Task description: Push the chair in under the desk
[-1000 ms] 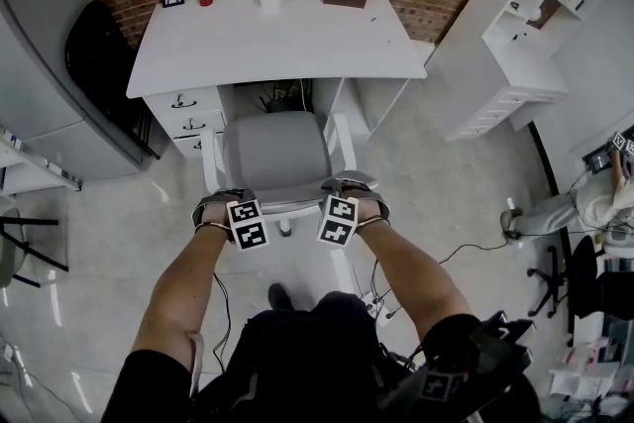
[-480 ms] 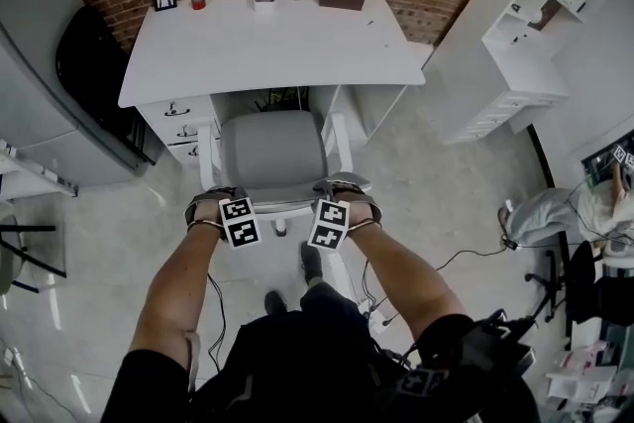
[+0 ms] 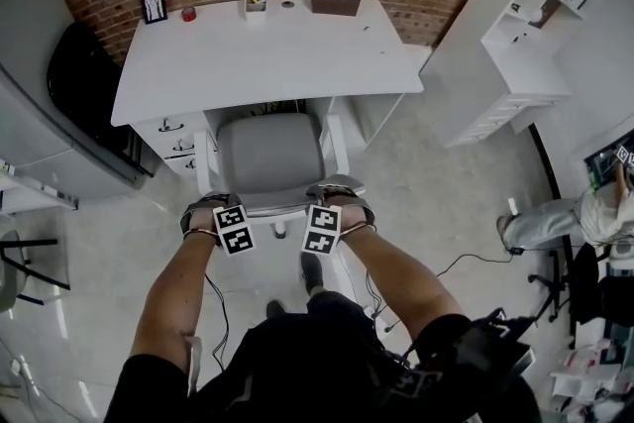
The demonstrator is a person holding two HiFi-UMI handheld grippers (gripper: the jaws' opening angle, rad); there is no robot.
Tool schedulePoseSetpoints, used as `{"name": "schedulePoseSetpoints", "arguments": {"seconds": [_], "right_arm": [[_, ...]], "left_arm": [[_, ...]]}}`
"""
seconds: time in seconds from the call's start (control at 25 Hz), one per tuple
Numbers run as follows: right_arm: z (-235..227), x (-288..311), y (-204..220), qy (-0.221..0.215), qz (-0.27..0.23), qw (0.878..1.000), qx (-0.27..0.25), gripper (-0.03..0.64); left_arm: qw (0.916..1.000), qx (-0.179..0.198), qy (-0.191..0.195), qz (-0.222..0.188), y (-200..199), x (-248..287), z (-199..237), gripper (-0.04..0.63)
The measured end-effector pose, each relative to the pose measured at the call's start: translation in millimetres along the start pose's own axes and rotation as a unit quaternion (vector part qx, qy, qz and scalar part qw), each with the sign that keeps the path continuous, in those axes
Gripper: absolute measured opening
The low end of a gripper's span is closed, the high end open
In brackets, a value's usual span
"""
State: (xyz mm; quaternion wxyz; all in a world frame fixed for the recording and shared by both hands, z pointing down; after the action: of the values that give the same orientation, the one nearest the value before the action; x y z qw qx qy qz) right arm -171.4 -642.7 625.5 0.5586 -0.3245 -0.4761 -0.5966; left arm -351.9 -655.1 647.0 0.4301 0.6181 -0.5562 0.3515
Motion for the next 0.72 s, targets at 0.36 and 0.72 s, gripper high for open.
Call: {"name": "schedulePoseSetpoints", "arguments": {"seconds": [0.36,0.72], "right_arm": [[-12,5,1,-0.009,-0.005,1.0,-0.008,0.132],[-9,0,1,-0.014,-0.024,0.999,0.024,0.186]], "left_arm": [[1.0,-0.004,0.006,0.006,-1,10,13,0.048],[0.9986,-0.044,-0.021,-0.023,4,1,16,0.126]]}}
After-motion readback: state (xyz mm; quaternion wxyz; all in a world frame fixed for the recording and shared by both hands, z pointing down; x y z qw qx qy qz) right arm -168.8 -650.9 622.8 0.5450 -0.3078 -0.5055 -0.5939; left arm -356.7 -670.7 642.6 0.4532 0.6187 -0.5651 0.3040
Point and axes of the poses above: the fingertips, and each gripper's own axes: x forward along the fingers, z to its left, y out of its underside, the point moved 10 cm from there along -x, backward along the fingers, and after that the axes turned 6 degrees about -y, right-handed, at the moved point
